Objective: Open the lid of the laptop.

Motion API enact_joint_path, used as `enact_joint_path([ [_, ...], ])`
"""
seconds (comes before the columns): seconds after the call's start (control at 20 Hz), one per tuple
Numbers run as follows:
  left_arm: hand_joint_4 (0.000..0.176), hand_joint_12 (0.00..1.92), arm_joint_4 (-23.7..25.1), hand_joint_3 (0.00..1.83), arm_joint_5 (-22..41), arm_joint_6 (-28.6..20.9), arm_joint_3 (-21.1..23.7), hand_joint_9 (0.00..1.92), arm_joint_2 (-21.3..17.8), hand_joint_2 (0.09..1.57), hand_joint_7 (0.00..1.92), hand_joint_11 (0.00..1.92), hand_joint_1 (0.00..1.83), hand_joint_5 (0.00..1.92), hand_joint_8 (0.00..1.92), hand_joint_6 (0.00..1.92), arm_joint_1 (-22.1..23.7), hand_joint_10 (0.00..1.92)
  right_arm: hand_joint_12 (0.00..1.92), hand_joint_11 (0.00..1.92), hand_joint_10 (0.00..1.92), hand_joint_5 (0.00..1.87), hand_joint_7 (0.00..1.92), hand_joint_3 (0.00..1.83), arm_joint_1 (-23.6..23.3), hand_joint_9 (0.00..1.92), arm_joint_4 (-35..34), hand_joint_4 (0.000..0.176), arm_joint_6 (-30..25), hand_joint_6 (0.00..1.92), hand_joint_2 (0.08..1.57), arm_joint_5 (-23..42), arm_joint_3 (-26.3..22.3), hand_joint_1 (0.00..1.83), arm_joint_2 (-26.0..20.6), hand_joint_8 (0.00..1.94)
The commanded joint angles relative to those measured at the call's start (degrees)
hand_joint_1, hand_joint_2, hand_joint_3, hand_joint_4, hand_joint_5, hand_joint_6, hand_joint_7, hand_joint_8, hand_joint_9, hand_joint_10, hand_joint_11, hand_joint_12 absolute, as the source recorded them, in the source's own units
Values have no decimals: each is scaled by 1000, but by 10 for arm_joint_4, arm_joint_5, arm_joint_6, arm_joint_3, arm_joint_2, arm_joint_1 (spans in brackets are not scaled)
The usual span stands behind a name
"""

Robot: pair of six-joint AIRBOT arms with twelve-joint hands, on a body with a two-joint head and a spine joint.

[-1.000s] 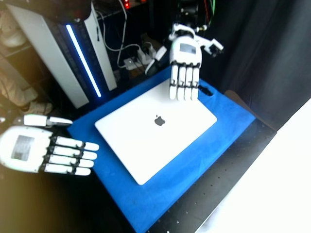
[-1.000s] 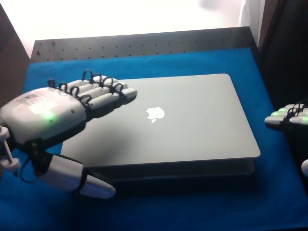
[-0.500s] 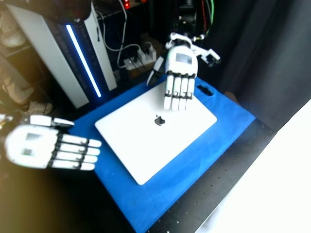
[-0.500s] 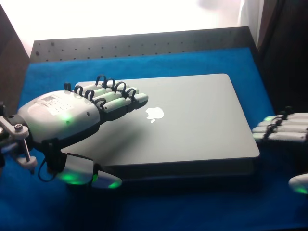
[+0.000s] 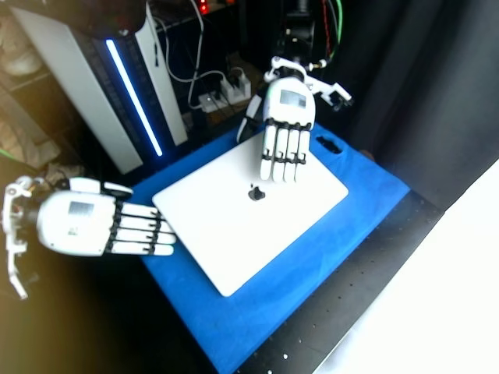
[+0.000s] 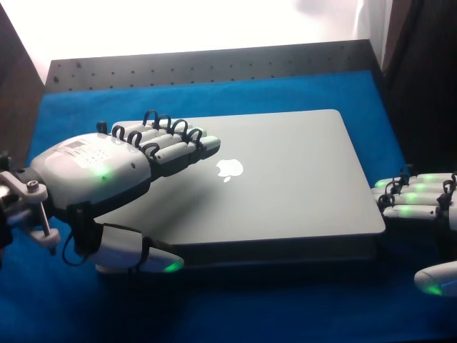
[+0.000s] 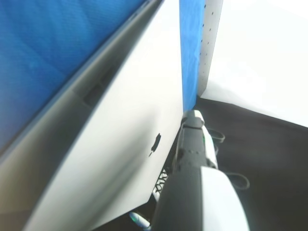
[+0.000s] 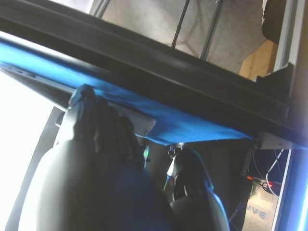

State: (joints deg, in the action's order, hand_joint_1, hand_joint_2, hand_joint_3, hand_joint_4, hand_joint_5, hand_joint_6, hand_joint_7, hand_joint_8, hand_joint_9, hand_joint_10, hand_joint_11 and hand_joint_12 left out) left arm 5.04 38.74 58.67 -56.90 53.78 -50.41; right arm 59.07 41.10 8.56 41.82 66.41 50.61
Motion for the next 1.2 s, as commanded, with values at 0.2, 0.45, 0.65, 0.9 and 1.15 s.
enact_joint_path([
  [0.2,0,0,-4,10,68,-2,-1,0,2,1008,0,0,662,0,0,0,6,0,0,0,0,12,0,2,-38,0,13,0,-12,4,1376,36,-1,59,7,0],
  [0.45,0,0,-6,0,73,-2,-1,0,2,980,0,0,709,0,0,0,6,0,0,0,0,36,0,6,-51,0,23,0,-12,10,1402,36,0,11,16,0],
  [0.65,0,0,-7,0,77,-2,0,0,-5,941,0,0,681,0,0,0,6,0,0,0,0,43,11,0,-50,0,59,0,-50,8,1392,31,14,0,40,4],
  [0.9,0,0,-13,16,79,-2,-7,0,-6,1018,0,0,547,0,0,0,12,0,0,0,0,4,0,0,-50,0,69,0,-66,0,1371,27,21,0,50,0],
  [1.15,12,0,-16,14,84,4,-11,0,-4,1054,0,0,530,0,0,0,26,0,0,0,0,0,0,0,-49,0,68,0,-66,0,1375,24,21,0,50,0],
])
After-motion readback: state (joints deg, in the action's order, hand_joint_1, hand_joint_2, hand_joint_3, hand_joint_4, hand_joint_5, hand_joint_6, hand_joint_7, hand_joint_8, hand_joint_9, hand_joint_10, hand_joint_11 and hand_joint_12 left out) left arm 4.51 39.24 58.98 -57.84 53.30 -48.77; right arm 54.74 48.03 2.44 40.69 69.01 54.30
